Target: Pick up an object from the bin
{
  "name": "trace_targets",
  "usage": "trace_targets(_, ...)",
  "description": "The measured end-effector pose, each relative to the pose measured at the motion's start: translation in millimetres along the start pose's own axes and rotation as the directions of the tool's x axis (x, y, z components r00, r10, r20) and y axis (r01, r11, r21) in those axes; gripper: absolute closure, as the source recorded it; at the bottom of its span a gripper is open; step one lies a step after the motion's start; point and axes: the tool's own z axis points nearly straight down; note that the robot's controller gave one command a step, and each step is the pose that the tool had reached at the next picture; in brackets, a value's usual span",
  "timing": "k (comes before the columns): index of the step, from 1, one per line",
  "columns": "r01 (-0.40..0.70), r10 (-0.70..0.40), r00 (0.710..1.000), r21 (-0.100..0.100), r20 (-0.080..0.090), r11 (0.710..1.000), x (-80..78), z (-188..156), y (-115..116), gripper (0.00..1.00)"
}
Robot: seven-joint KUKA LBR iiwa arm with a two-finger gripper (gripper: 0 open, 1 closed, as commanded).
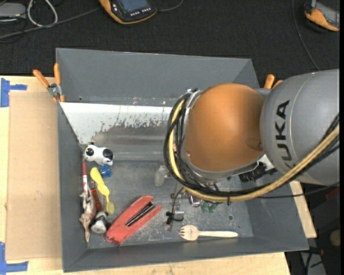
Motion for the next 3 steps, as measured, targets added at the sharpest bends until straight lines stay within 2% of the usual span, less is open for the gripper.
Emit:
trace_targets(1,-0.005,0.005,1.000,-0.002,0.008,1.000,-1.6,-4,-1,0.00)
trace_targets(2,0.023,-0.023,1.000,-0.003,0.010,1.000,-6.0,66,10,0.00)
trace_targets(3,0.001,-0.001,1.000,-0.003,0.013,1.000,-10.4,116,18,0.00)
